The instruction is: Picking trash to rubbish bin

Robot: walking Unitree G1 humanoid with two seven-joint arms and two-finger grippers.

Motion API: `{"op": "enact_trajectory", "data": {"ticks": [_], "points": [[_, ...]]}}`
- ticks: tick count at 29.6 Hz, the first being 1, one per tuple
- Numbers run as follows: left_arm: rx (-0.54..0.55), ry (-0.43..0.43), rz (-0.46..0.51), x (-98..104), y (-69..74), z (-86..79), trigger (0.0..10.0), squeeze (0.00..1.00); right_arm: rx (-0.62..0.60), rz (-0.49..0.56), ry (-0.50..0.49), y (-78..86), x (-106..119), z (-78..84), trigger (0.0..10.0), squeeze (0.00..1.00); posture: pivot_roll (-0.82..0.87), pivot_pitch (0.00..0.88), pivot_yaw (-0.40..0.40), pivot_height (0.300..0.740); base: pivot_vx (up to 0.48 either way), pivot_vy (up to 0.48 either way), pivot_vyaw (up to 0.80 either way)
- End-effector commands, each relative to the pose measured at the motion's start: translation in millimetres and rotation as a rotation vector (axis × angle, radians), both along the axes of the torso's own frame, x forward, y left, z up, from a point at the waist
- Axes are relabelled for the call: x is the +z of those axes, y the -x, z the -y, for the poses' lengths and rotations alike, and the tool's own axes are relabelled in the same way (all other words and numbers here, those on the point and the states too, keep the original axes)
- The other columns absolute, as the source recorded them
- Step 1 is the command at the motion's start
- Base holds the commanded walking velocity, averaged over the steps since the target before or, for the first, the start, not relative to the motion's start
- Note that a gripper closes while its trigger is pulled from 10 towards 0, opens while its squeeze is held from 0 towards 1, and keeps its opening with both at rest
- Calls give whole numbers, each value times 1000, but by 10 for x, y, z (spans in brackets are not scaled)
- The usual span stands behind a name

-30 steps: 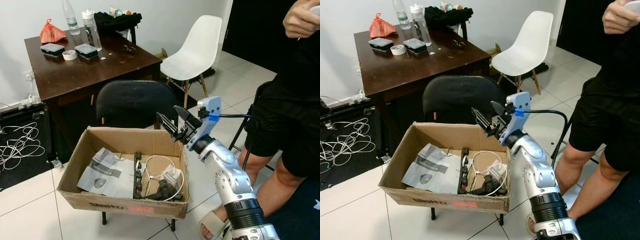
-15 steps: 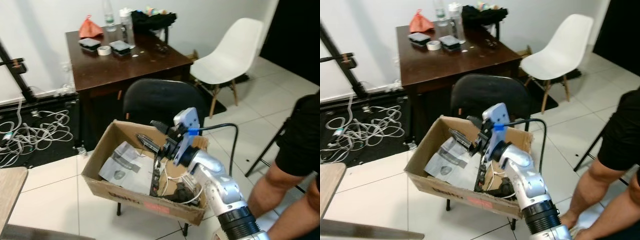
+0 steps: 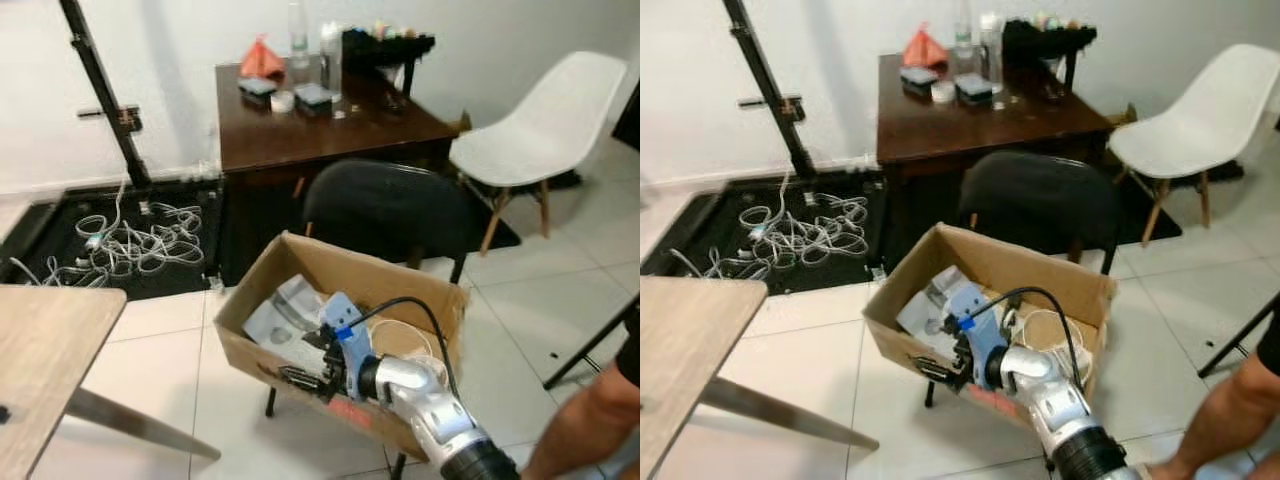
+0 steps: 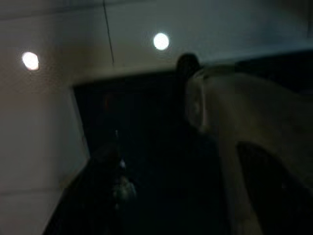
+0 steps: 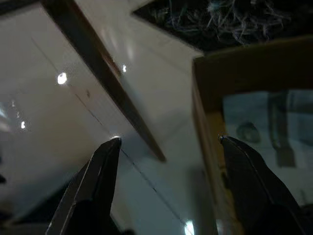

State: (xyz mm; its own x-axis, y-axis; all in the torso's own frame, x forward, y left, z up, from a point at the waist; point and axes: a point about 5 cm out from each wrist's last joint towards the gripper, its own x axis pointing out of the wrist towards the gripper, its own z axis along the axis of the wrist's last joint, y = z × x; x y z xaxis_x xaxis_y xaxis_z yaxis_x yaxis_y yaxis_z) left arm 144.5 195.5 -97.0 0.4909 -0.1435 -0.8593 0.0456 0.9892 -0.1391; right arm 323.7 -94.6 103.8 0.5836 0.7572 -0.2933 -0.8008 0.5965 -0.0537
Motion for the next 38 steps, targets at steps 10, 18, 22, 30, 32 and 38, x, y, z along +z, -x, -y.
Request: {"op": "enact_trajectory", "data": {"ticks": [10, 18, 22, 30, 32, 38], "points": [[17, -13, -42, -43, 101, 4, 10000, 0, -4, -82, 144, 62, -379, 81, 10000, 0, -152, 130, 50, 740, 0, 0, 777], [37, -23, -10, -5, 3, -26, 10000, 0, -194, -252, 256, 230, -861, 553, 10000, 0, -154, 126, 50, 740, 0, 0, 776], [48, -23, 10, 16, -42, -48, 10000, 0, -318, -362, 320, 447, -1137, 809, 10000, 0, -154, 126, 50, 740, 0, 0, 777], [51, -24, 10, 21, -44, -72, 10000, 0, -520, -488, 383, 803, -1455, 1096, 10000, 0, -145, 139, 62, 740, 0, 0, 776], [50, -25, 7, 19, -40, -73, 10000, 0, -539, -504, 386, 850, -1489, 1116, 10000, 0, -145, 140, 63, 740, 0, 0, 775], [43, -28, -5, 9, -15, -70, 10000, 0, -635, -579, 418, 1130, -1675, 1186, 10000, 0, -139, 143, 62, 740, 0, 0, 698]]}}
